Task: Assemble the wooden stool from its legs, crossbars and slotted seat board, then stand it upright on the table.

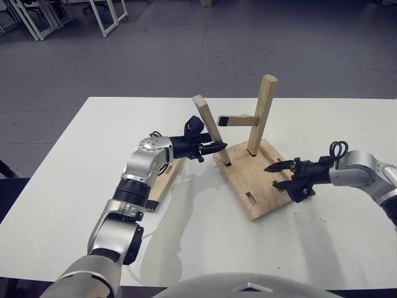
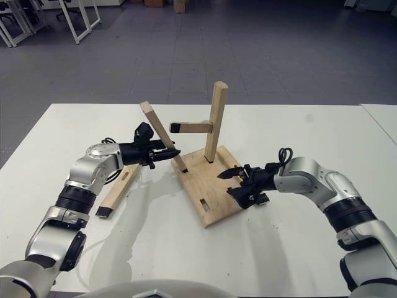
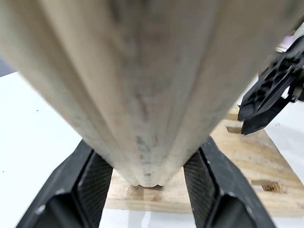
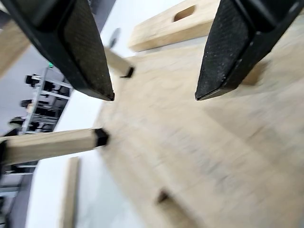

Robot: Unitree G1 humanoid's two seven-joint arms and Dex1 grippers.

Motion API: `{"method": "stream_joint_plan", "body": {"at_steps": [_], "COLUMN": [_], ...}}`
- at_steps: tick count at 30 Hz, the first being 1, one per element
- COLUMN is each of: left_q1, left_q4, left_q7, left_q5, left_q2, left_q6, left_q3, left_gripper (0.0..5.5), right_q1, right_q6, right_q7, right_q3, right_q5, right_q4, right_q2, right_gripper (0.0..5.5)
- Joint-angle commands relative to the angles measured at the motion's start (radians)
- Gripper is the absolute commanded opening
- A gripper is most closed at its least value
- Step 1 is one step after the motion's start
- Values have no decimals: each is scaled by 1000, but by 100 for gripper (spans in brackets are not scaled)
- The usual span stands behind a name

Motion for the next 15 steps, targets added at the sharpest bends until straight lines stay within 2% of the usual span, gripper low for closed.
{"method": "stream_joint_plan", "body": {"at_steps": [1,5,7,13,15], "left_q1": [66,79,83,90,91], "left_q4": [15,-7,-12,-24,-29], "left_q7": [23,45,51,74,71], "left_q5": [62,83,112,70,41], "left_q2": [9,10,18,2,-3], "left_q6": [60,63,57,90,117], "left_q3": [-46,-62,-89,-50,-26], "left_gripper": [204,204,204,204,204], "right_q1": [-18,-62,-113,-209,-252], "right_q6": [-17,59,236,609,698], "right_q7": [-6,17,47,83,54], "right_q3": [-28,-71,-114,-166,-173], "right_q5": [-5,101,227,370,361], "right_q4": [-27,-37,-47,-124,-122], "right_q2": [4,37,106,256,319], "right_gripper": [315,315,315,206,205]}}
